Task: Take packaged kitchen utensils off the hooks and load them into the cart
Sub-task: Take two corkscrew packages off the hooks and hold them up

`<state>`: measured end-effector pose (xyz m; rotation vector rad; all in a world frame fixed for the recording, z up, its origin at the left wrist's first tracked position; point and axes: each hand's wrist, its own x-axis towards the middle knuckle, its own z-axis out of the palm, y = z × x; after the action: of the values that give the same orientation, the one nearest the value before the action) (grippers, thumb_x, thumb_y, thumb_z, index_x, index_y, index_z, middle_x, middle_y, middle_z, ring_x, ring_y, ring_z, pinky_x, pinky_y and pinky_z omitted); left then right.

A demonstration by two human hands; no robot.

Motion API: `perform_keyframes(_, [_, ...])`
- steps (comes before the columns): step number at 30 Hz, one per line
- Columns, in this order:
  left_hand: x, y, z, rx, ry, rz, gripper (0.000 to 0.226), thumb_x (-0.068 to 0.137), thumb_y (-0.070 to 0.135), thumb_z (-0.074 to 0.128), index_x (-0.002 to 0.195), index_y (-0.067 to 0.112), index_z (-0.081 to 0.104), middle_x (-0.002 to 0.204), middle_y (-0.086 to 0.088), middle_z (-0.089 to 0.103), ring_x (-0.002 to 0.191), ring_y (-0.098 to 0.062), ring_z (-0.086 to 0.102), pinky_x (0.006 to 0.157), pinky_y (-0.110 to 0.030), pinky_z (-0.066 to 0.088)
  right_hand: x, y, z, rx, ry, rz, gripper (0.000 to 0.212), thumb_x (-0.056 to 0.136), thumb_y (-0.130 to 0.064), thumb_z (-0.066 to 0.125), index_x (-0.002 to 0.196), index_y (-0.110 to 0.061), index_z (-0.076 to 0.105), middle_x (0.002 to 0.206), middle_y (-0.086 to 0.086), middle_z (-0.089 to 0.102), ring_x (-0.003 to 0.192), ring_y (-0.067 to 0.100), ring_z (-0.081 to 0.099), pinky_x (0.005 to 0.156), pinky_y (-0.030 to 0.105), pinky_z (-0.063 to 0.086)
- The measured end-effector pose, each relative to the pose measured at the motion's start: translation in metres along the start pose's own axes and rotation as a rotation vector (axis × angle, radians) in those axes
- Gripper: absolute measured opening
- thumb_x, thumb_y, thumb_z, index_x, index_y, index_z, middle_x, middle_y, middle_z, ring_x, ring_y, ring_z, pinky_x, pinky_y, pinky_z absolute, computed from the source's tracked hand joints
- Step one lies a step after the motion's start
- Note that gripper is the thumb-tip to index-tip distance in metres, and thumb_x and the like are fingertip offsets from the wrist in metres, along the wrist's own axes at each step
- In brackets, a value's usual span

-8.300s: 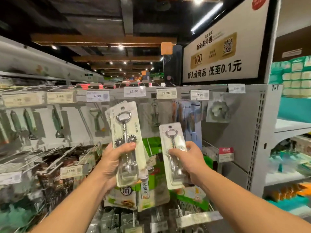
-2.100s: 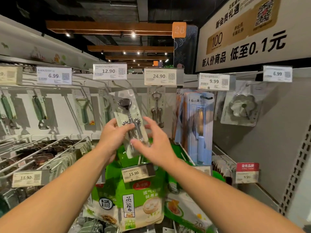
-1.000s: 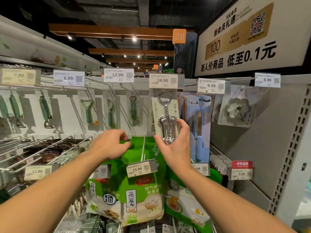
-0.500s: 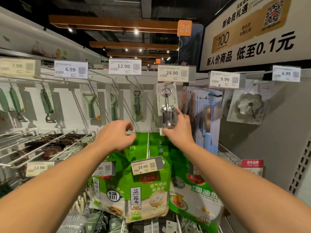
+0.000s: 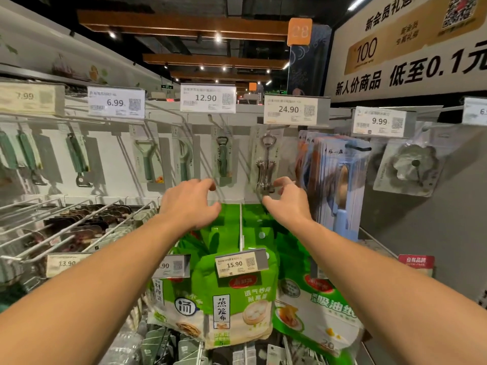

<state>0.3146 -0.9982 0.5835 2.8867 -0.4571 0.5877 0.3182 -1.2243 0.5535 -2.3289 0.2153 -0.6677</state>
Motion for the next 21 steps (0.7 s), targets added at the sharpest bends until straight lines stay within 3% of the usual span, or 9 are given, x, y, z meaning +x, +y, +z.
perform_keyframes(6, [-0.028, -0.007, -0.009, 0.031, 0.014, -0.063, 0.052, 0.097, 0.051, 0.057, 0.142, 0.027, 0.053, 0.141, -0.003, 0.060, 0.130, -0.028, 0.055, 0.101, -0.045, 0.048, -0.027, -0.031, -0.001, -0.021, -0.173, -0.199, 0.043, 0.086, -0.032, 0.071, 0.126, -0.018, 0.062, 0.113, 0.005, 0.060, 0.104, 0.022, 0.057, 0.085, 0.029, 0.041])
perform_keyframes(11, [-0.095, -0.024, -0.024, -0.036, 0.048, -0.248, 0.047, 0.093, 0.048, 0.061, 0.134, 0.024, 0.059, 0.130, -0.006, 0.063, 0.123, -0.031, 0.059, 0.098, -0.044, 0.051, -0.074, -0.072, 0.008, 0.228, -0.318, -0.228, 0.026, 0.084, -0.027, 0.075, 0.108, -0.024, 0.066, 0.095, -0.001, 0.066, 0.089, 0.020, 0.064, 0.087, 0.033, 0.054])
perform_keyframes(14, [-0.155, -0.043, -0.039, -0.041, 0.077, -0.402, 0.046, 0.093, 0.047, 0.061, 0.131, 0.022, 0.060, 0.127, -0.005, 0.064, 0.120, -0.031, 0.061, 0.093, -0.043, 0.053, -0.115, -0.104, 0.031, 0.336, -0.450, -0.266, 0.022, 0.080, -0.031, 0.076, 0.099, -0.031, 0.065, 0.085, -0.002, 0.070, 0.081, 0.022, 0.069, 0.085, 0.045, 0.060])
perform_keyframes(21, [-0.362, -0.128, -0.093, 0.064, 0.072, -0.815, 0.038, 0.096, 0.046, 0.059, 0.128, 0.025, 0.059, 0.129, -0.006, 0.063, 0.121, -0.033, 0.062, 0.095, -0.044, 0.053, -0.257, -0.214, 0.104, 0.570, -0.953, -0.385, 0.024, 0.086, -0.029, 0.079, 0.103, -0.024, 0.063, 0.094, 0.001, 0.069, 0.081, 0.019, 0.071, 0.074, 0.042, 0.060])
